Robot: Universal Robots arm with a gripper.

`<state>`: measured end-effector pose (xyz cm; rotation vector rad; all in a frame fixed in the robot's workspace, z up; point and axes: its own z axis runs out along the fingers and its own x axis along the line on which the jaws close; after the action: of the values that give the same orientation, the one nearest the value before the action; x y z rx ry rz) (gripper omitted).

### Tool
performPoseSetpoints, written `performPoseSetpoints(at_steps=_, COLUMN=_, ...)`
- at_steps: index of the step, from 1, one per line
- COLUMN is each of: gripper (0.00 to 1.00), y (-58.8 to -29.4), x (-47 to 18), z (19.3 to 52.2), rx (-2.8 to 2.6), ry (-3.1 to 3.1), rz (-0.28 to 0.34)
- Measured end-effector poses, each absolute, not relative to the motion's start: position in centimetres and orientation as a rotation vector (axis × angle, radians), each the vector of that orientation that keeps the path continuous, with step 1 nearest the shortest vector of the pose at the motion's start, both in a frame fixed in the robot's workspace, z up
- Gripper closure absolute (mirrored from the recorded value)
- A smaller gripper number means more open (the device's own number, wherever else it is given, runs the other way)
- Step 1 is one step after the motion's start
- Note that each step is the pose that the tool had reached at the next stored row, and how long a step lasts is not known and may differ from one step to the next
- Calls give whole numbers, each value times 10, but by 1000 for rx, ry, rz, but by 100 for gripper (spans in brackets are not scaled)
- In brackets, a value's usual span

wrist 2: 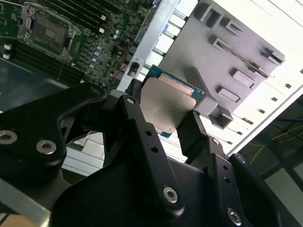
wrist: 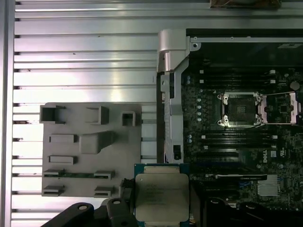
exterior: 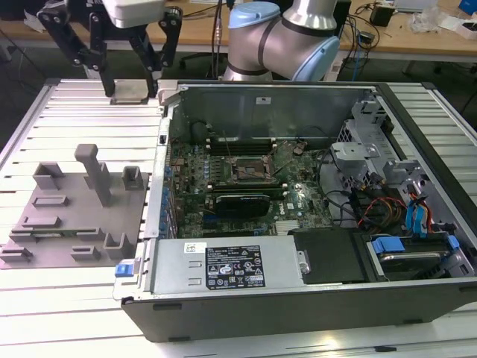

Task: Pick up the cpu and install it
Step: 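Pick up the cpu and move it towards the insertion slot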

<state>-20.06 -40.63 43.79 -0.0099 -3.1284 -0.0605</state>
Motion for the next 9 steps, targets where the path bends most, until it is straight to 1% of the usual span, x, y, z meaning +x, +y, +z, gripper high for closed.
performPoseSetpoints(at_steps=9, gripper=45, y=-406, x=-171, z=438, rx=-10, ry=-3128, rz=-61)
